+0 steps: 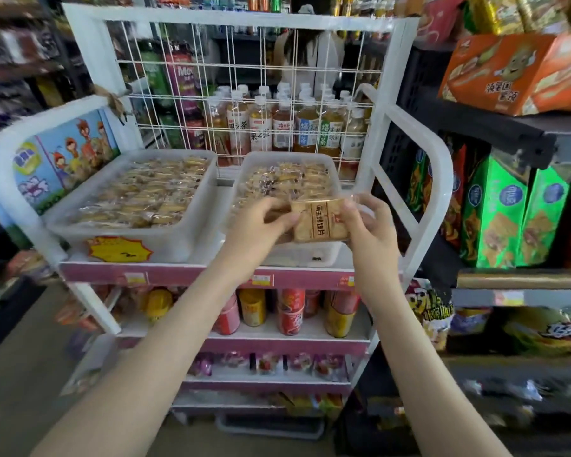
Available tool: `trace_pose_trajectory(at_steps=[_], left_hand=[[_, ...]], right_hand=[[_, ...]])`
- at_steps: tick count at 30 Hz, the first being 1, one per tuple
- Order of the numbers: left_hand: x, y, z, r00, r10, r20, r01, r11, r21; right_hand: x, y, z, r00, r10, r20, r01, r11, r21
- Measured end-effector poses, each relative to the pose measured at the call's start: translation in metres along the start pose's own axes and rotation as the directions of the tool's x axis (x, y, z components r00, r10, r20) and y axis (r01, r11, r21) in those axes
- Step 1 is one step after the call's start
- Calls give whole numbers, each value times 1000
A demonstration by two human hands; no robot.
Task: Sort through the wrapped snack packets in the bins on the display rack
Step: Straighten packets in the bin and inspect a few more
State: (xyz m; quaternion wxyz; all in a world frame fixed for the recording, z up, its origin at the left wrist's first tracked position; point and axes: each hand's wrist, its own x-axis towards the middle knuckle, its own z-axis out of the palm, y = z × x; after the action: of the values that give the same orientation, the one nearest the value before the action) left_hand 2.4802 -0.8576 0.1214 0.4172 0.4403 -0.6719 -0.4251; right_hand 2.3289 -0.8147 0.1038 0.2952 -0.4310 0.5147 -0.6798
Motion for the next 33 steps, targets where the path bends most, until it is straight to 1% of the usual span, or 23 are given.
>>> trace_pose_trajectory(at_steps=[1, 2, 5, 7, 10, 13, 16, 20, 23, 26, 29, 33], left_hand=[[-12, -3, -1, 998, -64, -18, 62, 993, -98], [-23, -6, -3, 993, -117, -28, 111, 982, -154], [-50, -18, -14, 973, -228, -35, 216, 953, -213], [-63, -27, -24, 962, -275, -6, 267, 941, -209], [-82, -38, -40, 955, -295, 44, 298, 938, -178], [-98, -52, -60, 946, -315, 78, 323, 937, -132], [-115, -65, -79, 942, -326, 83, 328, 945, -2], [-138, -79, -101, 924, -363, 122, 353, 931, 98], [-152, -90, -112, 935, -317, 157, 264, 921, 285], [-163, -97, -116, 933, -307, 188, 241, 920, 309], [-169, -98, -116, 936, -290, 199, 231, 933, 274], [-172, -98, -115, 951, -274, 144, 216, 920, 326]], right_hand=[[-11, 2, 1, 1000, 25, -7, -25, 998, 53], [-21, 6, 1, 999, 36, -4, -36, 997, 74], [-47, 21, 4, 996, 90, 4, -90, 994, 67], [-62, 31, 7, 994, 112, 3, -112, 994, 11], [-83, 45, 16, 997, 67, -23, -69, 994, -84], [-102, 54, 30, 999, 43, -19, -46, 972, -228], [-121, 62, 47, 995, 91, 26, -80, 955, -285], [-149, 62, 69, 987, 138, 76, -118, 967, -227], [-167, 64, 74, 980, 180, 89, -157, 963, -220], [-179, 68, 73, 972, 217, 89, -197, 960, -197], [-185, 67, 72, 966, 240, 99, -223, 962, -157], [-187, 62, 69, 957, 274, 98, -254, 950, -180]])
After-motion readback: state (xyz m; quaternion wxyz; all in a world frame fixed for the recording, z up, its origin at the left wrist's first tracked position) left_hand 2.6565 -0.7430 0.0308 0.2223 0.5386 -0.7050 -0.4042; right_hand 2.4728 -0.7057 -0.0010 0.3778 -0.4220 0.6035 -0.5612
